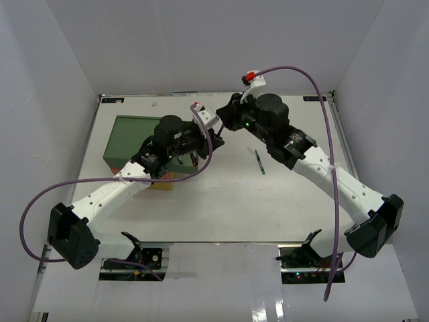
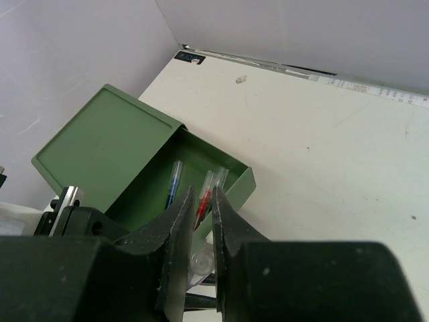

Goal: Sort the stationery into containers
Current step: Close the pen cap on the pen.

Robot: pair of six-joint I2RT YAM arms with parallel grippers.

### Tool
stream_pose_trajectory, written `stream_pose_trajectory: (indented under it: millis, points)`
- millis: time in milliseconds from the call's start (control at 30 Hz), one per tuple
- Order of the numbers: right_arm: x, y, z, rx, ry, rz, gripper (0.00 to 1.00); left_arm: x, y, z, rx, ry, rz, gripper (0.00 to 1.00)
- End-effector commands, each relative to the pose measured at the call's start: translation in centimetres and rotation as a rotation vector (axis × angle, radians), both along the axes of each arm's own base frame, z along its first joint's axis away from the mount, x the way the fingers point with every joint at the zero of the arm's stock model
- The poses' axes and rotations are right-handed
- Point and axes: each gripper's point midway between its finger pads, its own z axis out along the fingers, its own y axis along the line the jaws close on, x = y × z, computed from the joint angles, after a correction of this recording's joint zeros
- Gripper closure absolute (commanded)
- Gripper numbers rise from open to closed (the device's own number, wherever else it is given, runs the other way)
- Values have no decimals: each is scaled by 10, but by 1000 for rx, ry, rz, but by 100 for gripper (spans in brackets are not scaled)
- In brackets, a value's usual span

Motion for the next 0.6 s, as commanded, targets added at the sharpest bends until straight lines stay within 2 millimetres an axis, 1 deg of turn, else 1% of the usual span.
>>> stream_pose_trajectory:
  millis: [0, 67, 100, 233, 400, 567]
  points:
    - [-41, 3, -133, -300, 317, 141, 92, -21, -2, 181, -333, -464, -66, 100]
    - [-42, 4, -133, -297, 322, 151, 92, -23, -2, 184, -342, -480, -74, 100]
    - [-47, 7, -134, -289, 332, 179, 92, -23, -2, 184, -343, -485, -75, 100]
    - [-50, 8, -134, -278, 344, 199, 92, -27, -1, 191, -367, -537, -84, 100]
    - [-50, 3, -138, -276, 359, 204, 92, -38, 2, 204, -398, -606, -111, 100]
    - [-49, 2, -142, -277, 375, 210, 92, -48, -4, 202, -388, -637, -168, 100]
